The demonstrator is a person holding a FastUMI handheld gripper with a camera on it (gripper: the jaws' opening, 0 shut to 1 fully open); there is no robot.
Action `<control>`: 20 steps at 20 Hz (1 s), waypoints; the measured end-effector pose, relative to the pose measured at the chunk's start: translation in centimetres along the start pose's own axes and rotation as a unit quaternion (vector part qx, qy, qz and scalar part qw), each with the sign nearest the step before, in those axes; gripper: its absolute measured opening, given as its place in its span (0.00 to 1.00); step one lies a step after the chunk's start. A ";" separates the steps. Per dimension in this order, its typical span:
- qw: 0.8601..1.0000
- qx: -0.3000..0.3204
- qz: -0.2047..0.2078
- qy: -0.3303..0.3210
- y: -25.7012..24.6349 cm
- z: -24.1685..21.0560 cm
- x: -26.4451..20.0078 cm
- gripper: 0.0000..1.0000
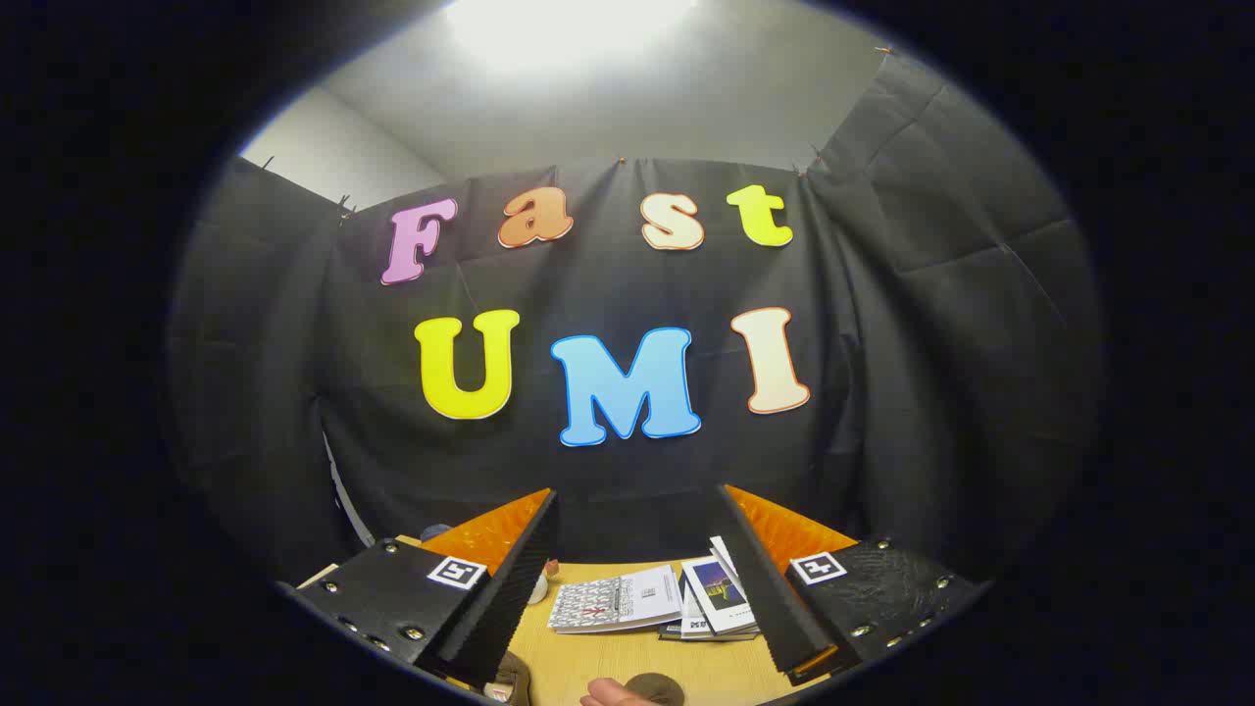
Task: Open the storage box then place both shoes into the box .Put the left shoe in first, then the right shoe, with the right side of both shoes facing outward in a uniform manner.
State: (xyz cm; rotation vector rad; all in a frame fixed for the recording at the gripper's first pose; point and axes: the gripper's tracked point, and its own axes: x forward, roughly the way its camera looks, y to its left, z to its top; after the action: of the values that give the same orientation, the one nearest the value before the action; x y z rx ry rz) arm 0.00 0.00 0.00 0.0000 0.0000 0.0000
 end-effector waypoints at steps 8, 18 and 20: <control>1.000 -0.001 -0.002 -0.002 0.5 1.0 1.4 0.97; 1.000 -0.015 -0.002 0.005 1.2 0.5 2.0 0.97; 1.000 -0.019 -0.003 0.010 1.4 0.1 2.1 0.97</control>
State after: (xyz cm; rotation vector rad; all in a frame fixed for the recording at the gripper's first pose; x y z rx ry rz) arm 2.07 1.37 0.07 -0.0386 0.0194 -0.0061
